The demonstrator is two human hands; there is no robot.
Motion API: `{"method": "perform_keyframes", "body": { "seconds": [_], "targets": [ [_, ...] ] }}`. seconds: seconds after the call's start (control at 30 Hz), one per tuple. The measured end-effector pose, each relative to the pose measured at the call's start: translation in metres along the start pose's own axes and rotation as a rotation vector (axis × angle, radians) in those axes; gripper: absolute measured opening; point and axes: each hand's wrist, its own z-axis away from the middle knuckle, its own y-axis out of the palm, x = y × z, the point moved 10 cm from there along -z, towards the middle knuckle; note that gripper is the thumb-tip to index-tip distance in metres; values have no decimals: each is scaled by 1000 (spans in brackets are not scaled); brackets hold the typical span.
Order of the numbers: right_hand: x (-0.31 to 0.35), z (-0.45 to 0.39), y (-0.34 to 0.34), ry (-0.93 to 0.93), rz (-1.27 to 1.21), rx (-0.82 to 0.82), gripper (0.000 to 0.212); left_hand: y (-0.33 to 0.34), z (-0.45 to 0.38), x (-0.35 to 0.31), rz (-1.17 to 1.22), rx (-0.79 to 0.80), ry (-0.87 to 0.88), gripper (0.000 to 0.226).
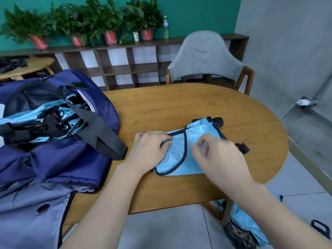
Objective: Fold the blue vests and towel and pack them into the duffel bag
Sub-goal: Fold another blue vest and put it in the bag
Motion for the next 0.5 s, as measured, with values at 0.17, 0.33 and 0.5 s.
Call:
{"method": "perform_keyframes", "body": {
  "seconds": [0.17, 0.33, 0.5],
  "targets": [
    [-28, -2, 15, 11, 103, 93, 38, -17, 15, 0, -32, -96, -43, 18],
    [-71, -17, 1, 45, -24, 67, 45, -20, 44, -14, 147, -146, 5, 26],
    [-53, 0, -16, -116, -260, -11, 37, -14, 60, -9, 224, -128, -11, 23]
  ]
}}
